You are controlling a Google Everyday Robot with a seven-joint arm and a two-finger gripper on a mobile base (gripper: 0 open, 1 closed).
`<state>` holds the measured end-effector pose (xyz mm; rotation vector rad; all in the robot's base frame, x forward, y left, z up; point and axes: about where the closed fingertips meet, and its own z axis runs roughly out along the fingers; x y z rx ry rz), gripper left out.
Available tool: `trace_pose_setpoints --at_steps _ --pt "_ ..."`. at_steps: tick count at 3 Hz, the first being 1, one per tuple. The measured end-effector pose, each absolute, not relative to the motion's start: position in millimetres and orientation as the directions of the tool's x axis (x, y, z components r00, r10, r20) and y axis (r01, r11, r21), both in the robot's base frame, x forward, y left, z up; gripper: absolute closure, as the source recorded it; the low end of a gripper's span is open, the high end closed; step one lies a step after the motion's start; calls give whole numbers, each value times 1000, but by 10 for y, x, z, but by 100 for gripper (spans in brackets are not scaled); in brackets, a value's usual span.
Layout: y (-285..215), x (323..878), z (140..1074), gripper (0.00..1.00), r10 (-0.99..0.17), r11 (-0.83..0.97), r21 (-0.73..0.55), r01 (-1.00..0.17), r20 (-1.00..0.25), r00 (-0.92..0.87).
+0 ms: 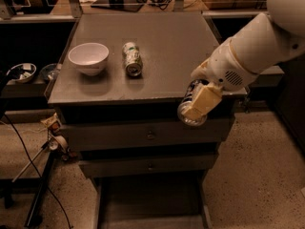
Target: Place pepsi can into bottom drawer
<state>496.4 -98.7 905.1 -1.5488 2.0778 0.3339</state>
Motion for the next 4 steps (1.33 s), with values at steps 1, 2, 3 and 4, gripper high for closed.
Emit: trace_pose_setpoints --at_steps 1,2,3,4 --pt "-964 4942 8656 100 -764 345 -98 -933 -606 -219" --pt "-963 4941 8655 100 -764 345 -98 -933 -606 -219" --pt "-928 4921 8558 100 -760 368 -100 -925 -605 -237" --pt "-791 4858 8263 100 -738 393 -54 -918 -613 -281"
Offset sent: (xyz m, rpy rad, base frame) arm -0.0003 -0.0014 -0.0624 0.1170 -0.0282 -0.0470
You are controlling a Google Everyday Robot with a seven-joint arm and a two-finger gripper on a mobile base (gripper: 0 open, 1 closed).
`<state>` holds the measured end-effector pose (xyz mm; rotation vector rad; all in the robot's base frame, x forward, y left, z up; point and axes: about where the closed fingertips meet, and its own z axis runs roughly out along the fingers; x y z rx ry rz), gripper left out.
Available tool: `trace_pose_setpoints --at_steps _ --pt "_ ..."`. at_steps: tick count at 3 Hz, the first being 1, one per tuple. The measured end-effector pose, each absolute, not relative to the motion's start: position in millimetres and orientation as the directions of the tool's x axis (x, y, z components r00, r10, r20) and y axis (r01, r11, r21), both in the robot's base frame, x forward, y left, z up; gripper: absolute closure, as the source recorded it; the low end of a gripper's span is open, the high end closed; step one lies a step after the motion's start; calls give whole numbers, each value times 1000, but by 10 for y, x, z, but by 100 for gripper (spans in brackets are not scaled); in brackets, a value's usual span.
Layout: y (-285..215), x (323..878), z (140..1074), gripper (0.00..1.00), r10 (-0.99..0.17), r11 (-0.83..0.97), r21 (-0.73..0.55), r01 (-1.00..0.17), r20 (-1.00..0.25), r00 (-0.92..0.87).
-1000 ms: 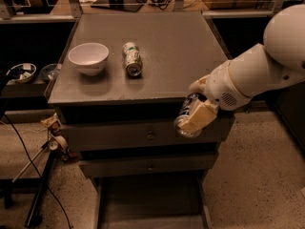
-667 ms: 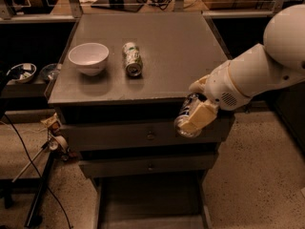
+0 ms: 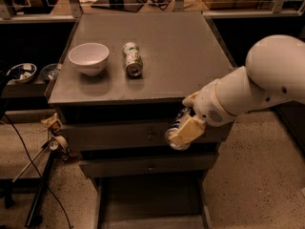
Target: Place pepsi can into bottom drawer
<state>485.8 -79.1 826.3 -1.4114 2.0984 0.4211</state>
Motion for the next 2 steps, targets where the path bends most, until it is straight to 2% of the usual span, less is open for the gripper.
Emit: trace_pose_setpoints --at_steps 2 --pt "-651 4789 7958 100 -714 410 -5 -912 -625 -317"
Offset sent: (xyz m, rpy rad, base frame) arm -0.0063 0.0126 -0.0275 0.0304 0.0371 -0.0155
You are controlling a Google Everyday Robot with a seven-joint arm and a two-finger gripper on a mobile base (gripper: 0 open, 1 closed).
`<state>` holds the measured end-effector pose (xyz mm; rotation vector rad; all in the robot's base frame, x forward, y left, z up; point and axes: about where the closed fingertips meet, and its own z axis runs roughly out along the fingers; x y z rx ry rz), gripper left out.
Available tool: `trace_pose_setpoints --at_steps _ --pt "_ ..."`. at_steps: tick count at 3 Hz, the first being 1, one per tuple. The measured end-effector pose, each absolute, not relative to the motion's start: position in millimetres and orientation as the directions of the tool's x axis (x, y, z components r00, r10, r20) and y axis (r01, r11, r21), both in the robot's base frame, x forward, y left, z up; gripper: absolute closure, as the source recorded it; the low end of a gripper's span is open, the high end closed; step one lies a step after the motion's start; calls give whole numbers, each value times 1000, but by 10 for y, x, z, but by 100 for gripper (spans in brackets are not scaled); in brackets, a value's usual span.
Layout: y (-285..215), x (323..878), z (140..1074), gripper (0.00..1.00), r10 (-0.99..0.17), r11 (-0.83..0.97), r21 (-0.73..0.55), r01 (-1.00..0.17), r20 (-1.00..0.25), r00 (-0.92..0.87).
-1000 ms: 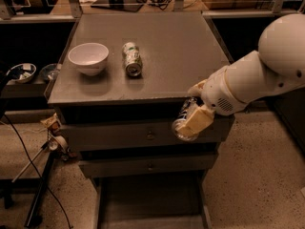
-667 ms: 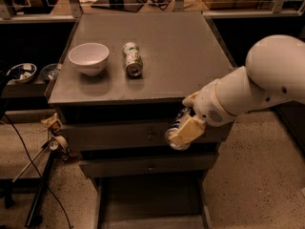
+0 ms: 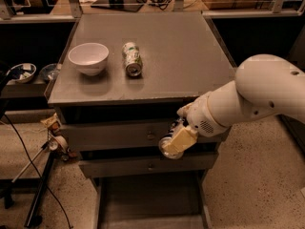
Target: Place pepsi can into bottom drawer
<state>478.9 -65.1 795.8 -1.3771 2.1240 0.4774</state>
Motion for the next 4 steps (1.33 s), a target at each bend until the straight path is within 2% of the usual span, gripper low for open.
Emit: trace_pose_setpoints --at_steps 4 --pt "-296 4384 7207 100 -630 481 128 -867 -638 -443"
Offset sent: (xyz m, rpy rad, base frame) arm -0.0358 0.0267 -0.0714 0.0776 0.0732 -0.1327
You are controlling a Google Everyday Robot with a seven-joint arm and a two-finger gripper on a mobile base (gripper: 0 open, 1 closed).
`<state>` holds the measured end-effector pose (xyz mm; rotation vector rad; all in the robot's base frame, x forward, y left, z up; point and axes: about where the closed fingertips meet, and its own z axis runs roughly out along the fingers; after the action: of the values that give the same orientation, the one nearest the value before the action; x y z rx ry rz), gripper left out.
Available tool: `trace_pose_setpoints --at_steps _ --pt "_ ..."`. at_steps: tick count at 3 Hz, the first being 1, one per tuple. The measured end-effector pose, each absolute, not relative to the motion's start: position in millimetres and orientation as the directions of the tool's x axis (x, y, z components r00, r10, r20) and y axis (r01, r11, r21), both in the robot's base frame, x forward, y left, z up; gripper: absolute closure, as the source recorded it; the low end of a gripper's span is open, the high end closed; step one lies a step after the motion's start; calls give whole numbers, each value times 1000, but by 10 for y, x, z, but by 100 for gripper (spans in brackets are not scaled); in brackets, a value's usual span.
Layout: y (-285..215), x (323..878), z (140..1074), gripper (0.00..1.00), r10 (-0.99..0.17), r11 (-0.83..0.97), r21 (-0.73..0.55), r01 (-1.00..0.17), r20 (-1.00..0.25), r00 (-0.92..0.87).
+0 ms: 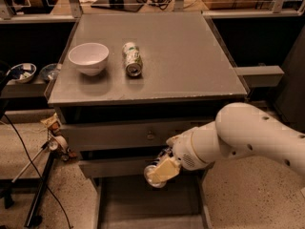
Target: Place pepsi can into bottom drawer
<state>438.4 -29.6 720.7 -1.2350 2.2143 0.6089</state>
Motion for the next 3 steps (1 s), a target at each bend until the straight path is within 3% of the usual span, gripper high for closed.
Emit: trace_pose_setpoints --at_steps 3 --pt "40 4247 6548 100 -646 516 154 -842 -576 -501"
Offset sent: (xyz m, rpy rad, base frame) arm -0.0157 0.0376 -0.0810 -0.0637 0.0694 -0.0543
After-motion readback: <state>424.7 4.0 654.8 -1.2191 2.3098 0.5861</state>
